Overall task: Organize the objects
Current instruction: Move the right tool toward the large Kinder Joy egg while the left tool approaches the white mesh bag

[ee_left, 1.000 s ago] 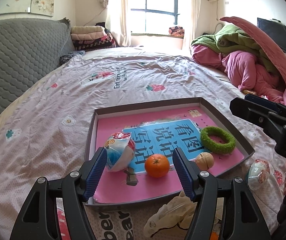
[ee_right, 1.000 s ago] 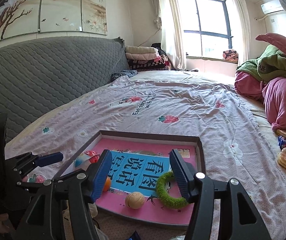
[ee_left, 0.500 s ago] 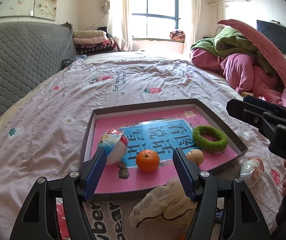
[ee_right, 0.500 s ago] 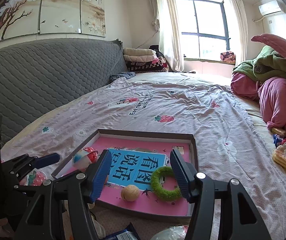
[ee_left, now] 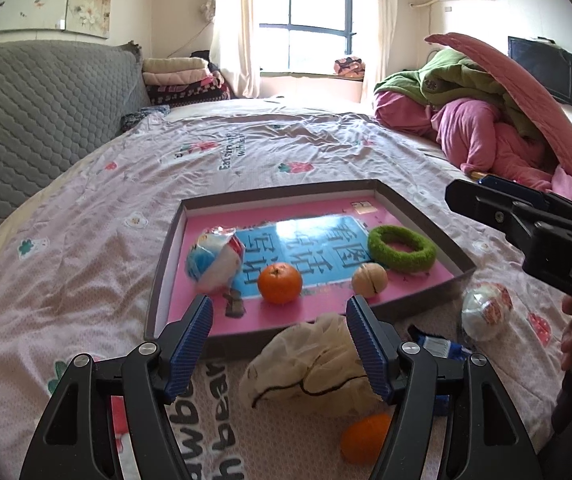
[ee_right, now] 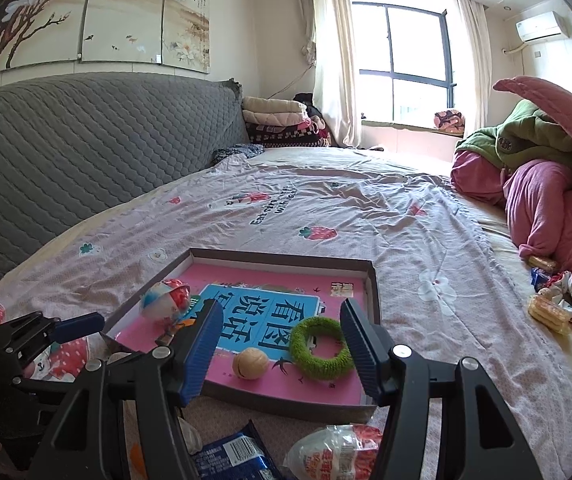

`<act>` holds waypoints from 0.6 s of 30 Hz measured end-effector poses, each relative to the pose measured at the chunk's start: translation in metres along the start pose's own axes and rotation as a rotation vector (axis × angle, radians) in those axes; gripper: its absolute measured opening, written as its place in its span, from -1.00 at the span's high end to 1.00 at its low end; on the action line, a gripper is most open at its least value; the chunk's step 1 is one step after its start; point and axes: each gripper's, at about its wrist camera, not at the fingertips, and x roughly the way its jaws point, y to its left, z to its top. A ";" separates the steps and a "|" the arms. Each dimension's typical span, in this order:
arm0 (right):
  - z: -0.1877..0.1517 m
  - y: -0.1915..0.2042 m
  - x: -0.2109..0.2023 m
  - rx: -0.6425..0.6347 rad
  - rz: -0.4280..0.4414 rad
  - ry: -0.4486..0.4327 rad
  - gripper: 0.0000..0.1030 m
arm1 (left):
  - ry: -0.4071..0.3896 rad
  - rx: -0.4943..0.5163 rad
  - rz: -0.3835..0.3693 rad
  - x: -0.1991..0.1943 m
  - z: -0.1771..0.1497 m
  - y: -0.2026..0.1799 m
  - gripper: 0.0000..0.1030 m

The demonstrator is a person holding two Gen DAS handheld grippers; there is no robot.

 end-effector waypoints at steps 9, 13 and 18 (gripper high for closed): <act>-0.017 -0.015 -0.013 0.044 -0.012 0.043 -0.18 | -0.040 -0.016 -0.038 -0.027 -0.018 -0.002 -0.38; -0.024 -0.023 -0.016 0.071 -0.014 0.069 -0.18 | -0.035 -0.020 -0.050 -0.033 -0.022 0.000 -0.38; -0.033 -0.024 -0.020 0.062 -0.019 0.091 -0.18 | 0.045 -0.016 -0.045 -0.024 -0.036 -0.001 -0.38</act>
